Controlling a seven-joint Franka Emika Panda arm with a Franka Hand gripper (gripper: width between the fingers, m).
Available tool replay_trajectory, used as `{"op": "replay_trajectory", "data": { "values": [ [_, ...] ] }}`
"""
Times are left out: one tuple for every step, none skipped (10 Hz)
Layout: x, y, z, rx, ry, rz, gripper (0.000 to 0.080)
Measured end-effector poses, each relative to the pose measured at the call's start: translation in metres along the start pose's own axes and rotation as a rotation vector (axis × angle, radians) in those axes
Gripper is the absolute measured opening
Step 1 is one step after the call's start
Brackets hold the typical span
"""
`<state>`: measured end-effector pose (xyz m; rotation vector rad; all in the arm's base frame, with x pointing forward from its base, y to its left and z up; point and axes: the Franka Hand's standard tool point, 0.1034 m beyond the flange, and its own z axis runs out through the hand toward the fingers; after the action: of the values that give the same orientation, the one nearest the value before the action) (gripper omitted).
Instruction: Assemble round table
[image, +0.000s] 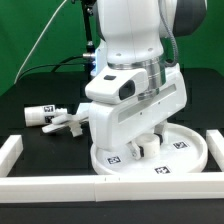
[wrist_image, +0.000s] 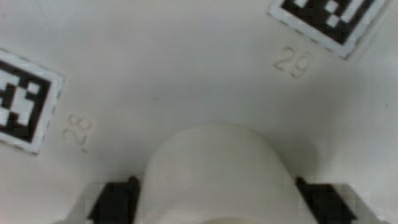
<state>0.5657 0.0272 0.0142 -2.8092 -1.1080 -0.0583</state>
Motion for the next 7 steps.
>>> {"op": "replay_trajectory", "data": {
  "values": [
    [-0.0001,0.0,-0.0004,-0.001,0.0,-0.002,0.0409],
    [-0.0001,0.0001,-0.0004,-0.001,0.0,-0.002,0.0409],
    [-0.0001,0.0001,-0.0004,-0.001,0.0,-0.002,0.0409],
    [0.0008,-0.0006,0.0005,0.0,0.0,0.009,0.0409],
    [0.003,-0.0027,0.001,0.0,0.0,0.023,0.0409],
    [0.0052,-0.0049,0.0015,0.002,-0.001,0.037,0.0409],
    [0.0069,-0.0065,0.0017,0.001,-0.001,0.045,0.0409]
  ]
}}
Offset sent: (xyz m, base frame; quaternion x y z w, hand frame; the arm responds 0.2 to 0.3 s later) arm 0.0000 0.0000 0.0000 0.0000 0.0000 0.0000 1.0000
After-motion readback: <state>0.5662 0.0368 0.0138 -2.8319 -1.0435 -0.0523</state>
